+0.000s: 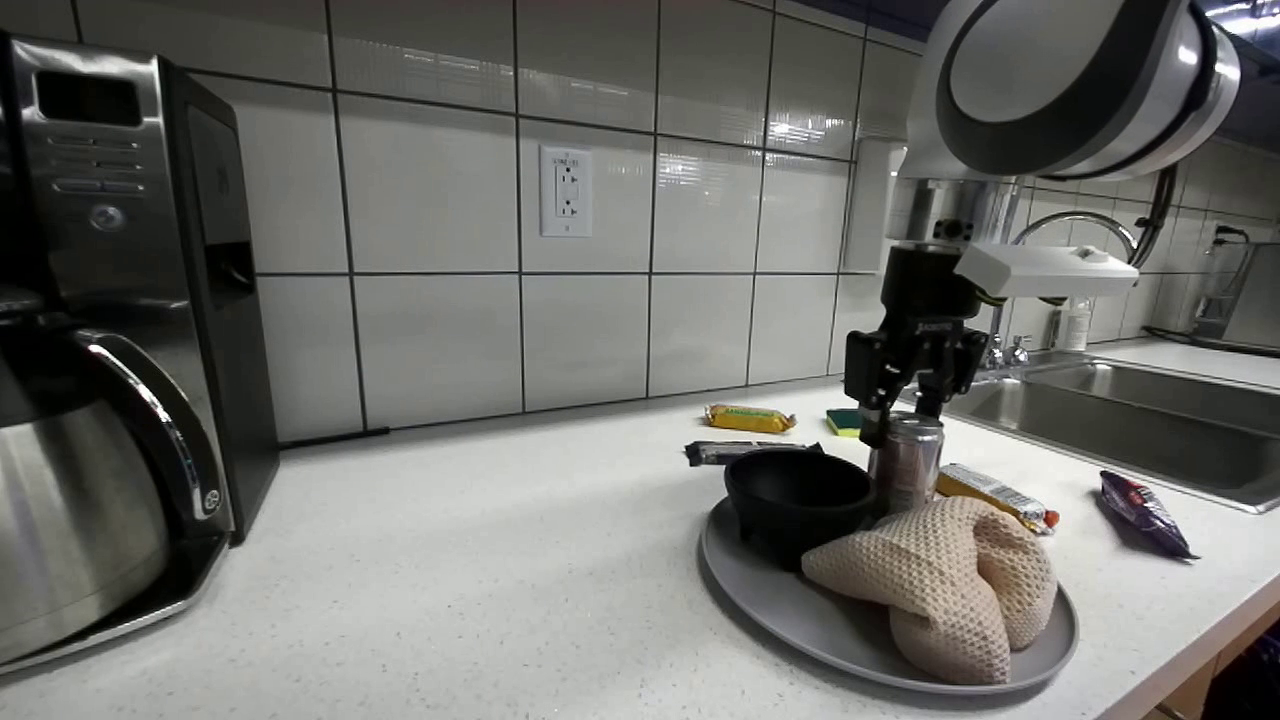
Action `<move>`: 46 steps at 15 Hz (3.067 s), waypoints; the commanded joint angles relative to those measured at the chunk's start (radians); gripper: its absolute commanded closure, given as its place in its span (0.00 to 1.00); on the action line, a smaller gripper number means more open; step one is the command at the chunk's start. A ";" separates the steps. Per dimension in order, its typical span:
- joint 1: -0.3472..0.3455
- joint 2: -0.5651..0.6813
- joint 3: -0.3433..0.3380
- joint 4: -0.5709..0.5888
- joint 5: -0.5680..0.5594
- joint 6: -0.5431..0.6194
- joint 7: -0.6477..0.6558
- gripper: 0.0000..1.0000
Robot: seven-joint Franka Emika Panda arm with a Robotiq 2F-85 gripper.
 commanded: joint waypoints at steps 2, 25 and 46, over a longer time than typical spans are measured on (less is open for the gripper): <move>-0.004 0.007 0.001 0.017 0.006 0.007 0.003 0.62; -0.080 -0.099 -0.074 0.115 -0.065 -0.173 -0.007 0.62; -0.210 -0.008 -0.203 0.201 -0.141 -0.153 -0.002 0.62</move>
